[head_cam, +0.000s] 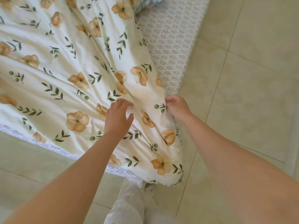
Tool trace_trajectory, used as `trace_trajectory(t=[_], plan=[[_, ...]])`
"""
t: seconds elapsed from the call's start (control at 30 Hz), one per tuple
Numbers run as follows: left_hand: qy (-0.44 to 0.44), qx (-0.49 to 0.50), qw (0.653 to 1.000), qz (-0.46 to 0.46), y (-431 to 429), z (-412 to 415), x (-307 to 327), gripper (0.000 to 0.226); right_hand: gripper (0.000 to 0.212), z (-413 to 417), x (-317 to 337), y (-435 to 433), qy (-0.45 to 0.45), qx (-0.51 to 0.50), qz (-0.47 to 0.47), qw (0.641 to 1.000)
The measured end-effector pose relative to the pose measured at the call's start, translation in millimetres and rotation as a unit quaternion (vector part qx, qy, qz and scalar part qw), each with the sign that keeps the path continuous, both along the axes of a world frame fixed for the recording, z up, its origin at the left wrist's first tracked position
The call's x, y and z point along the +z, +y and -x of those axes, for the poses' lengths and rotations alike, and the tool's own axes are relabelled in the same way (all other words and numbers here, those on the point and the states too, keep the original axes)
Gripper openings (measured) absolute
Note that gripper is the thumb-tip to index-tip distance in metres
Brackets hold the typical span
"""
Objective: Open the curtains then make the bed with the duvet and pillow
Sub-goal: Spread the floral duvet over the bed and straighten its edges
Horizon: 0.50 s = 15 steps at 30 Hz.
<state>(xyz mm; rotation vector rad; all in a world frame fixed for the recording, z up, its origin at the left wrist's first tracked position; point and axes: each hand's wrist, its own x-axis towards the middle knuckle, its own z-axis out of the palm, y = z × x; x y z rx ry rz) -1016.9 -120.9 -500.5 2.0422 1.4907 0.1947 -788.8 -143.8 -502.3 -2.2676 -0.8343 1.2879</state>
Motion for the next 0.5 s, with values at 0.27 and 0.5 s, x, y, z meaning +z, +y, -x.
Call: trace_trajectory(t=[0.27,0.5], plan=[[-0.085,0.018,0.990,0.111,4,-35,9,0.046,0.036,2,0,94,0.032,0.030,0.040,0.998],[-0.078,0.087,0.980,0.162,23,-87,2,0.086,0.036,6,-4,163,0.151,0.042,0.161,0.975]])
